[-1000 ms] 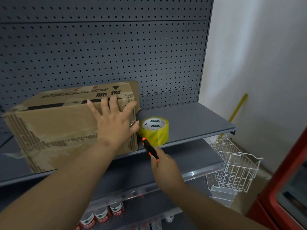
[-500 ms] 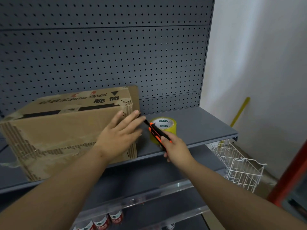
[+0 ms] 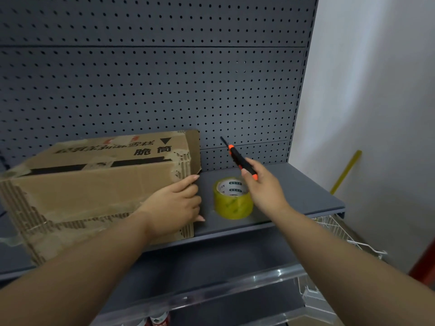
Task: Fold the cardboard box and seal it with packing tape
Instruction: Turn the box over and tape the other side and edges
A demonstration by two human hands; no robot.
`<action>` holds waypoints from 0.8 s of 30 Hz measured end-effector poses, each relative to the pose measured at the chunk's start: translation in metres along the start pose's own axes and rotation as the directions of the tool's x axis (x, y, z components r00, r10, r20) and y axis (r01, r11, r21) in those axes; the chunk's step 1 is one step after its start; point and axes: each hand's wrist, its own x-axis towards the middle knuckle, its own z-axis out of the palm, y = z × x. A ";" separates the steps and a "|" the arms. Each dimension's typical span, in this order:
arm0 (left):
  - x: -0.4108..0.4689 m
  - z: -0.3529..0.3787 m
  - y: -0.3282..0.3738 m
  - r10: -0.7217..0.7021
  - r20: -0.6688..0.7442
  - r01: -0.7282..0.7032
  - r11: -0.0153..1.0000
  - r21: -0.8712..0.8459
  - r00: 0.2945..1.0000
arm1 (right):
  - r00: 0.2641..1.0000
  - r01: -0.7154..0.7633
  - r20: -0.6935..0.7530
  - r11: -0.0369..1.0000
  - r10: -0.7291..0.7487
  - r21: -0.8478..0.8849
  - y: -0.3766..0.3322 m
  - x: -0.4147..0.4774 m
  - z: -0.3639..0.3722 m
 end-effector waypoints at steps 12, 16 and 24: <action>0.000 0.004 0.002 -0.034 -0.067 0.035 0.999 0.014 0.997 | 0.951 -0.170 0.098 0.761 0.293 -0.626 0.089 0.057 -0.022; 0.000 -0.001 0.002 -0.041 -0.033 0.040 0.999 -0.028 0.999 | 0.908 -0.139 0.165 0.647 0.385 -0.750 0.106 0.056 -0.020; -0.003 -0.012 0.001 -0.080 0.224 0.111 0.985 -0.130 0.971 | 0.887 0.408 0.393 0.807 -0.241 -0.427 0.045 0.038 -0.010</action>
